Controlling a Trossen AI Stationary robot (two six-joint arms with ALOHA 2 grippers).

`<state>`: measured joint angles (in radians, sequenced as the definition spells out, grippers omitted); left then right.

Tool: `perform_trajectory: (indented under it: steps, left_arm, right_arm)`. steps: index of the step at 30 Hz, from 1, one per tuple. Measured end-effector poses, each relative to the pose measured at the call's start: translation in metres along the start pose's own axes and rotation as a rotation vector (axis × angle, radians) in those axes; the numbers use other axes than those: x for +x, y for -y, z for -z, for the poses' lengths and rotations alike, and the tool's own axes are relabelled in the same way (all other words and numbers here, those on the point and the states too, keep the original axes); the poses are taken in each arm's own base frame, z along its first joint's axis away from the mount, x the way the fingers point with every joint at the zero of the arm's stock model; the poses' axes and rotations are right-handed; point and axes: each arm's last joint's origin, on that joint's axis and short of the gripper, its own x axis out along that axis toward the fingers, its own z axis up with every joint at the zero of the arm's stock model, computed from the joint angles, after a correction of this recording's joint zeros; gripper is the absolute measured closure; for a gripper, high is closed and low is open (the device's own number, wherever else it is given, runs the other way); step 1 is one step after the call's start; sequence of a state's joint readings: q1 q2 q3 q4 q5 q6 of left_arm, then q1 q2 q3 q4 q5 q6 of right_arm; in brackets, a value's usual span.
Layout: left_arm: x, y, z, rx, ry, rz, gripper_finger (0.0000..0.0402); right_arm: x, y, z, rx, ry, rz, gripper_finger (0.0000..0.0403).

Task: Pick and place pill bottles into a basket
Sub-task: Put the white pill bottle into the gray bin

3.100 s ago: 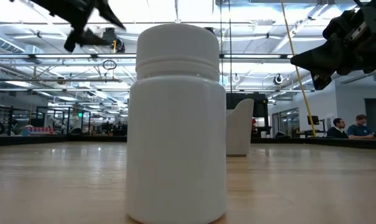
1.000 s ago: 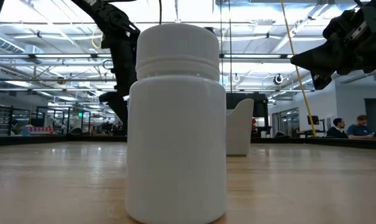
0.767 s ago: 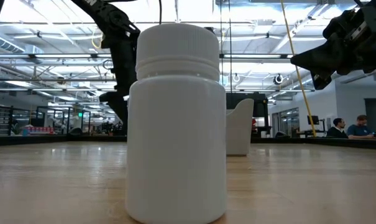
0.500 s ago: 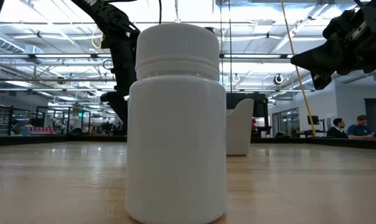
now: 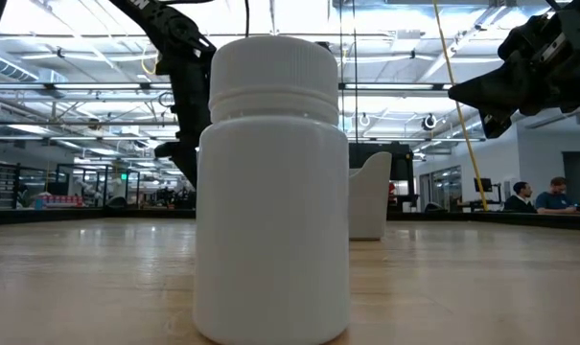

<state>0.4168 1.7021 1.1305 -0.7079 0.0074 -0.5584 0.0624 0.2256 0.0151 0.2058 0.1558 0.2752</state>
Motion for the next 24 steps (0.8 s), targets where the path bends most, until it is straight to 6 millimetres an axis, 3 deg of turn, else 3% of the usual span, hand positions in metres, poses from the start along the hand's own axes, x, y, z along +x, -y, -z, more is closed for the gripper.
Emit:
perform_trajectory:
  steps: [4,9,12,16,24]
  left_arm:
    - [-0.001,0.000,0.000,0.007,-0.001,-0.005,0.0240]
    - [-0.010,-0.004,0.006,0.001,-0.035,-0.025,0.0240]
    - [-0.026,-0.003,0.010,0.011,-0.024,-0.013,0.0231]
    - [-0.057,0.002,0.013,0.028,0.045,0.040,0.0224]
    - [-0.143,0.021,0.022,0.054,0.216,0.320,0.0240]
  right_arm:
    - [0.000,0.000,0.000,0.000,0.000,0.000,0.0394]
    - [0.000,0.000,0.000,0.000,0.000,0.000,0.0394]
    - [0.000,0.000,0.000,0.000,0.000,0.000,0.0394]
    - [0.000,0.000,0.000,0.000,0.001,-0.001,0.0394]
    - [0.000,0.000,0.000,0.000,0.001,0.000,0.0394]
